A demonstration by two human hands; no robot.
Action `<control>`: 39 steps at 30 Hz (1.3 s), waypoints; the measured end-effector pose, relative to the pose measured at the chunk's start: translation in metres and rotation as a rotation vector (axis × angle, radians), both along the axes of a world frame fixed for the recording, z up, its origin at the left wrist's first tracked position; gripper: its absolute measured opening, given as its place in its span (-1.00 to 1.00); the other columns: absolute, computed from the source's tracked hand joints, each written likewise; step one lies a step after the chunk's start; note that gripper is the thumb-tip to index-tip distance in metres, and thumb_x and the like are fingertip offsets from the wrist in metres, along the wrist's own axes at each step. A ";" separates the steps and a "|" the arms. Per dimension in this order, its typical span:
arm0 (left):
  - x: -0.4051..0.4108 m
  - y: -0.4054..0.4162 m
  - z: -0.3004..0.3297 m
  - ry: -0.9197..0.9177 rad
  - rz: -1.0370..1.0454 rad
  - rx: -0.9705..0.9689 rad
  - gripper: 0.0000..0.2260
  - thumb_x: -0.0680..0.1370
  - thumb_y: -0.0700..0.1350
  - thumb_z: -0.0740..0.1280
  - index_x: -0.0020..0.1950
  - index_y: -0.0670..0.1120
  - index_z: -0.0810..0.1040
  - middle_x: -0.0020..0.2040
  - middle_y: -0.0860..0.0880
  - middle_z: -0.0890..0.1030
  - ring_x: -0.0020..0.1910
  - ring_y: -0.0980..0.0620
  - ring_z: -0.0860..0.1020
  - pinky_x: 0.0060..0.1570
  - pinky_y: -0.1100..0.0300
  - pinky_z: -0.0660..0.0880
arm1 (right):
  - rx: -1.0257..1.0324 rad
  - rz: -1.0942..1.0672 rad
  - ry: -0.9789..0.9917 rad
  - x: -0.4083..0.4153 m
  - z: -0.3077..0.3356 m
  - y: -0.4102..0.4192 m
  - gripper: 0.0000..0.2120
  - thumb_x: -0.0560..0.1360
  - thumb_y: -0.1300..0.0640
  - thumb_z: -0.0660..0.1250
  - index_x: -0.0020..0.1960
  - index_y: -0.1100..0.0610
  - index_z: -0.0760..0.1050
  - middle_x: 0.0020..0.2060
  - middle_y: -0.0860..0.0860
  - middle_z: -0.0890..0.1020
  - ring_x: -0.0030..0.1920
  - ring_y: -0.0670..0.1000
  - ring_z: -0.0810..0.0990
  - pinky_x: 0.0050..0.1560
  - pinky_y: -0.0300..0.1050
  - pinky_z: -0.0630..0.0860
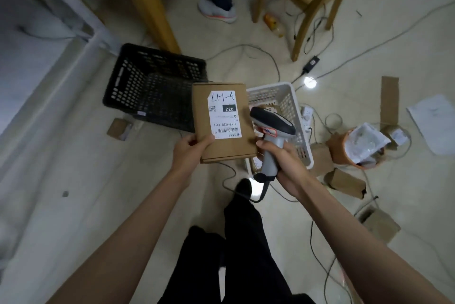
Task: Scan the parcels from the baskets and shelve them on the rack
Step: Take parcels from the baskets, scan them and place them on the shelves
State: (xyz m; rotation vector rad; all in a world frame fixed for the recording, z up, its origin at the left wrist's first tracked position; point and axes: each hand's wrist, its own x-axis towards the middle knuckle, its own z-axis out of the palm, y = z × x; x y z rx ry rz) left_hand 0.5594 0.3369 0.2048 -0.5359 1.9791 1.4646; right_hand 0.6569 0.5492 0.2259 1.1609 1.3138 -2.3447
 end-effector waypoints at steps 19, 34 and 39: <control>0.167 -0.312 0.117 0.333 0.777 -0.049 -0.46 0.52 -0.03 0.50 0.41 0.18 0.34 0.12 0.05 0.58 0.02 0.11 0.60 -0.25 0.29 0.53 | 0.126 0.863 0.269 0.015 0.117 -0.327 -0.85 0.51 0.22 0.46 0.07 0.06 0.65 -0.12 -0.07 0.69 -0.05 -0.09 0.60 0.06 -0.11 0.47; 0.187 -0.404 0.265 0.773 1.017 -0.178 -0.42 0.53 -0.11 0.46 0.34 0.39 0.28 0.09 0.03 0.58 0.06 0.11 0.59 -0.21 0.25 0.52 | 0.228 1.129 0.721 -0.021 0.277 -0.413 -0.78 0.53 0.23 0.44 0.14 0.03 0.64 -0.10 -0.11 0.71 -0.11 -0.18 0.60 -0.01 -0.22 0.54; 0.165 -0.414 0.309 0.975 1.029 -0.268 -0.41 0.53 -0.15 0.44 0.38 0.32 0.25 0.08 0.02 0.56 0.01 0.13 0.60 -0.06 0.03 0.61 | 0.167 1.156 0.839 -0.036 0.329 -0.419 -0.80 0.55 0.31 0.40 0.15 0.17 0.60 0.07 0.08 0.69 0.00 0.01 0.63 0.13 -0.01 0.63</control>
